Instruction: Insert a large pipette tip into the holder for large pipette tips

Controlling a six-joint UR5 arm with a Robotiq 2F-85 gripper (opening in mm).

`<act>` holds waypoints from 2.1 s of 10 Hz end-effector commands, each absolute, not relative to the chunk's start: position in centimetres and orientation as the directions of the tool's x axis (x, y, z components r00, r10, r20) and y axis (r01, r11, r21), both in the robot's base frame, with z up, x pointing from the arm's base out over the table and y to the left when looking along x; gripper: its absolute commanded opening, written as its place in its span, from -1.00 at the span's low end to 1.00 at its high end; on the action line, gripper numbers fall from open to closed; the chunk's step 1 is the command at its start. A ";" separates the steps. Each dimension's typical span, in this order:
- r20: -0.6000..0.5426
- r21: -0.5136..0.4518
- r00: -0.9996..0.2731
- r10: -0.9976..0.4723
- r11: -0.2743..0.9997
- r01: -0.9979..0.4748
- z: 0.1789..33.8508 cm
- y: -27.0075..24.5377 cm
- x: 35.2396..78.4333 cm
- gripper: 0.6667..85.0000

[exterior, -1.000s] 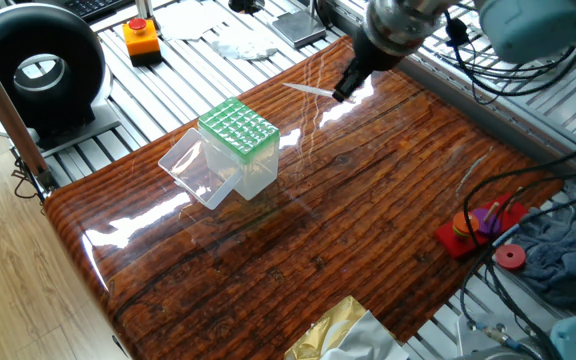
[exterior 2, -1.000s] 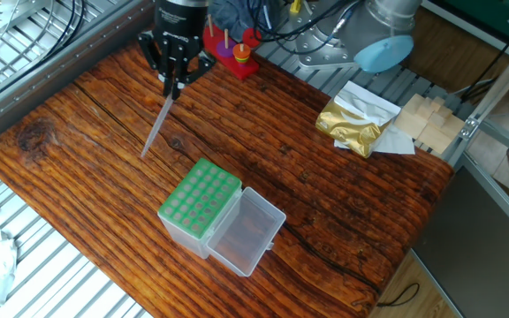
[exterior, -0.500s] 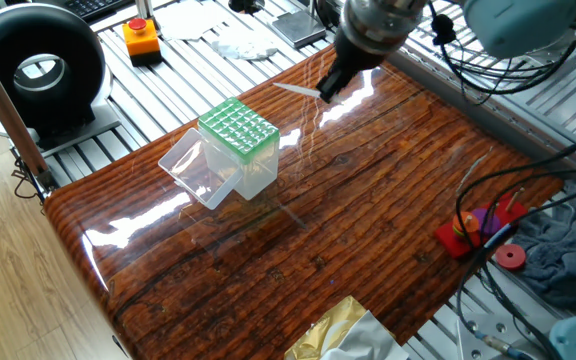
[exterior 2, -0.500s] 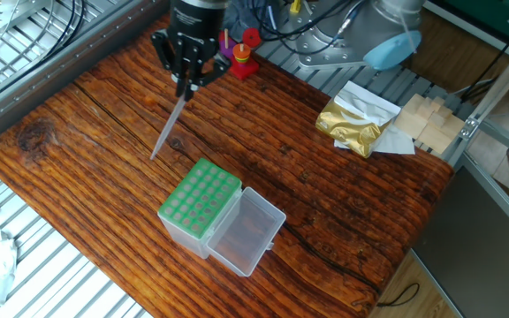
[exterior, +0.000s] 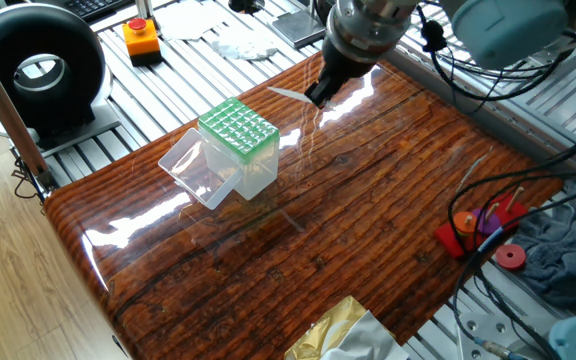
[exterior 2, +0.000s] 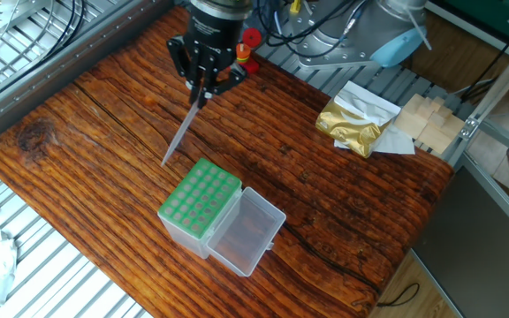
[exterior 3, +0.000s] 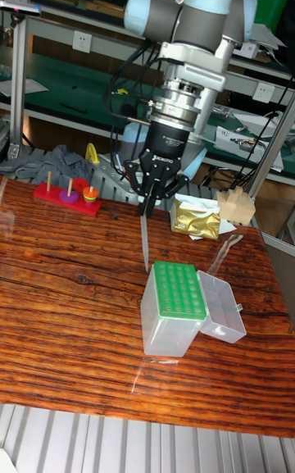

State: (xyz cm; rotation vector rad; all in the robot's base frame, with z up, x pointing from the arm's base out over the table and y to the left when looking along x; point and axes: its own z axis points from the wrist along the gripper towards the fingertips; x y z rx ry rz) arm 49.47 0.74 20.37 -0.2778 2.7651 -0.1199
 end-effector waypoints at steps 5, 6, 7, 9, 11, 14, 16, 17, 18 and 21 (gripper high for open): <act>-0.361 -0.111 -0.917 -0.171 0.984 -0.140 20.0 2.7 49.0 -0.99; -0.360 -0.115 -0.917 -0.173 0.983 -0.140 19.9 2.5 49.1 -0.99; -0.362 -0.106 -0.917 -0.165 0.985 -0.136 19.9 2.7 49.1 -0.99; -0.368 -0.116 -0.915 -0.165 0.985 -0.131 20.0 2.4 49.3 -0.99; -0.374 -0.126 -0.910 -0.181 0.982 -0.143 20.1 2.3 49.5 -0.99; -0.416 -0.159 -0.889 -0.190 0.978 -0.135 20.7 1.7 50.7 -0.99; -0.439 -0.140 -0.883 -0.164 0.984 -0.114 20.9 2.0 51.2 -0.99; -0.457 -0.127 -0.877 -0.149 0.987 -0.102 21.1 2.2 51.6 -0.99; -0.462 -0.096 -0.877 -0.131 0.991 -0.098 21.1 2.9 51.6 -0.99; -0.461 -0.111 -0.875 -0.148 0.988 -0.109 21.1 2.7 51.6 -0.99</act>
